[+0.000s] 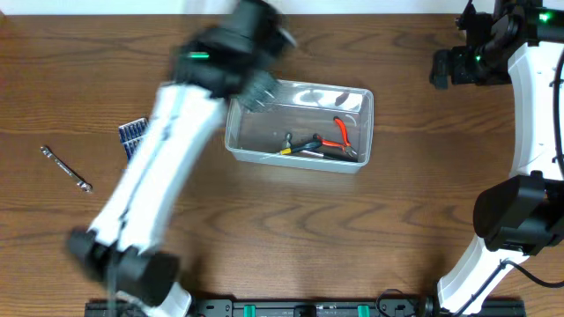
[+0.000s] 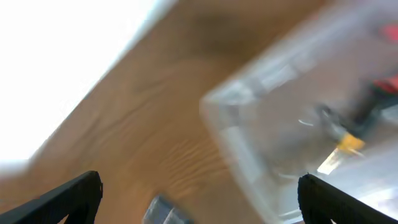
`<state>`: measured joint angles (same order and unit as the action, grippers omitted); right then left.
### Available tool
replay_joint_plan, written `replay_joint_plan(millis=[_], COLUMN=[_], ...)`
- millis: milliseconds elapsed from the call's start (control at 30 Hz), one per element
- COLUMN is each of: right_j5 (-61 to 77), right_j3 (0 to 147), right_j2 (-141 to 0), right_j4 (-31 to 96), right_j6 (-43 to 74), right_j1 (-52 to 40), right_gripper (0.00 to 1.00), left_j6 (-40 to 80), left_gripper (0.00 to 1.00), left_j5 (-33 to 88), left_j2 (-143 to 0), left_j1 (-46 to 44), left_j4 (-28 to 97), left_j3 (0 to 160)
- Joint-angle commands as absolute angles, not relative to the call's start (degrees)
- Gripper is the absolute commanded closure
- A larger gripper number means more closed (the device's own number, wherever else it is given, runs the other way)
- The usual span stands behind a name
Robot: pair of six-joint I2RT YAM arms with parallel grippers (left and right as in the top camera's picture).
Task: Pack container
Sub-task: 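Carry the screwdriver into the container and release it, then move the left gripper over the blue screwdriver set case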
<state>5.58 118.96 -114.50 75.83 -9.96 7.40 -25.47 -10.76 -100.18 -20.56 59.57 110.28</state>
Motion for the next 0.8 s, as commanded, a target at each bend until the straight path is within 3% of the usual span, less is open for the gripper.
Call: replay_joint_plan(millis=[0,167,333,767], right_j5=[6.0,6.0,6.0,6.0], right_j3=[119.1,119.1,119.1,119.1], right_j2=[-114.7,-114.7,-114.7,-114.7], right_j4=[75.9,75.9,75.7,75.6], right_j6=[-11.4,-11.4,-11.4,-11.4], right_j1=[7.9,7.9,7.9,7.9], right_gripper=[0.01,0.01,0.01,0.01], left_j6=[-1.9,12.3,15.4,15.4], left_gripper=[0.02,0.02,0.02,0.02], left_j5=[-14.8,-12.7,-4.9,-2.3], left_j2=[-96.3,-95.4,-97.6,-105.4], left_j1=[-9.1,6.5,15.3,17.6], left_j4=[61.5,64.7,64.7,65.7], left_j3=[110.6,110.3,107.4,102.6])
